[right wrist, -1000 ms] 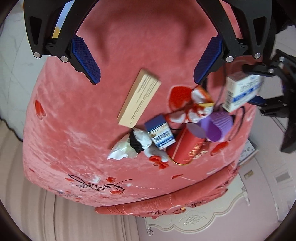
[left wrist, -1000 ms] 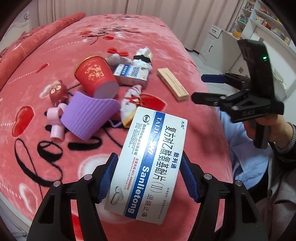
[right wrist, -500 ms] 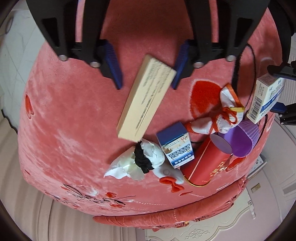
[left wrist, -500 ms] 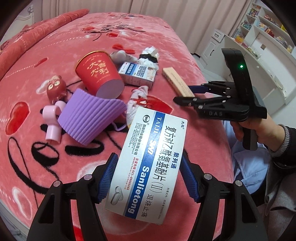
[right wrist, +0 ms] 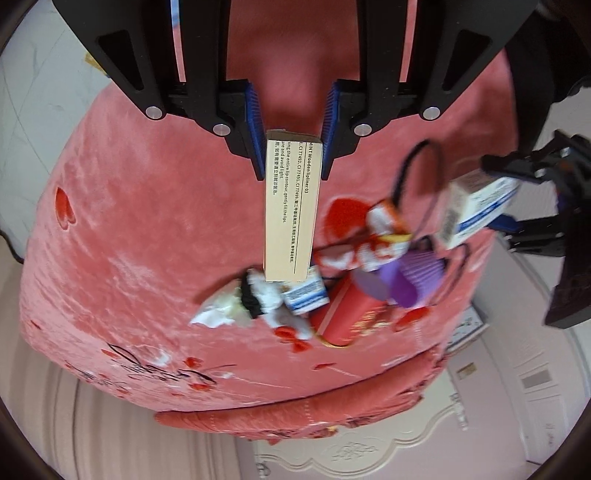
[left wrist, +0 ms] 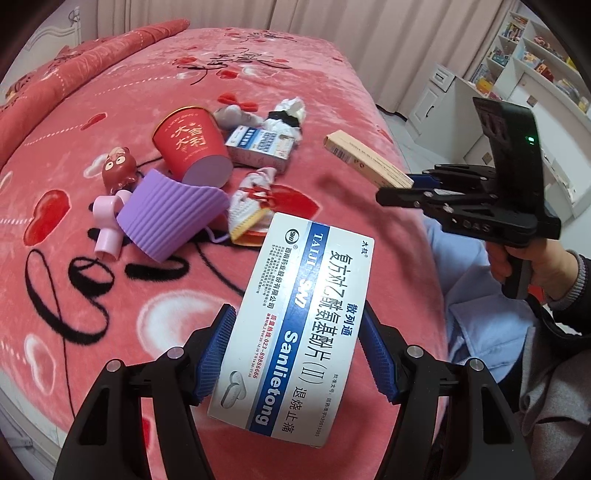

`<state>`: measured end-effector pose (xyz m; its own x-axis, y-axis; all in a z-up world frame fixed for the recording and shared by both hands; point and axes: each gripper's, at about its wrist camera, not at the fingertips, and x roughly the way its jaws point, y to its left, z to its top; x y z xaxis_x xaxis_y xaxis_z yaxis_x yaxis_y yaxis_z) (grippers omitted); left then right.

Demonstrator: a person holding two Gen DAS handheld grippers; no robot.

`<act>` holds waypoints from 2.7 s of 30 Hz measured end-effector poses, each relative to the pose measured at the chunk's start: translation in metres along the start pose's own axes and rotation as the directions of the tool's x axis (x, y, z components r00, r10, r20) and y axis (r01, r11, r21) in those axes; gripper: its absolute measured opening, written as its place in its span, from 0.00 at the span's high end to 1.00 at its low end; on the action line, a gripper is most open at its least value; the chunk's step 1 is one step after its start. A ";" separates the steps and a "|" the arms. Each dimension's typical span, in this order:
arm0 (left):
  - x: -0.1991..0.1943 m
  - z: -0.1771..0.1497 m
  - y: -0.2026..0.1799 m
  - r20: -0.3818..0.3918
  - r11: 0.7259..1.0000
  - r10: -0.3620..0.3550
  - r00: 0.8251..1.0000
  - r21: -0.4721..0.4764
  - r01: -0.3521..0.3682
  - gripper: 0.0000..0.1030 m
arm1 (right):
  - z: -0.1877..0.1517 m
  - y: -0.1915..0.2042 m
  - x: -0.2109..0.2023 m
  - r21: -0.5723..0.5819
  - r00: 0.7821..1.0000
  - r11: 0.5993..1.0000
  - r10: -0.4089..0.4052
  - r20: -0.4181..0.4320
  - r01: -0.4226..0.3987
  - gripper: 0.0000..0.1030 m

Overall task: Collect trash
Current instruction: 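Grasp the beige box with the right gripper and lift it, then carry both boxes over the orange bucket with both grippers, then open both grippers to drop the boxes into the orange bucket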

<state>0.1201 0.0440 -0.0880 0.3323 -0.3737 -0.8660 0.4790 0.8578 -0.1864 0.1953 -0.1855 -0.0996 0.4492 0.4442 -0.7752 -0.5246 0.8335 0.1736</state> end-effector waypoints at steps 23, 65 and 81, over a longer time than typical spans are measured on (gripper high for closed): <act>-0.022 -0.013 -0.111 0.016 0.991 0.017 1.000 0.130 -0.019 0.35 | -0.096 0.028 -0.131 -0.042 0.995 0.995 0.096 0.037 -0.095 0.73; 0.235 0.095 -0.420 -0.368 0.732 -0.256 0.894 0.529 0.428 0.35 | -0.378 -0.247 -0.234 0.650 0.953 0.703 -0.279 -0.121 0.288 0.73; 0.262 0.096 -0.431 -0.386 0.755 -0.193 0.902 0.528 0.387 0.19 | -0.391 -0.263 -0.215 0.695 0.943 0.646 -0.297 -0.152 0.315 0.53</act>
<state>0.0789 -0.4575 -0.1898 -0.1061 -0.3663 -0.9244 0.9199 0.3168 -0.2311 -0.0462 -0.6293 -0.2162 0.4696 0.1219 -0.8744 0.3053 0.9069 0.2903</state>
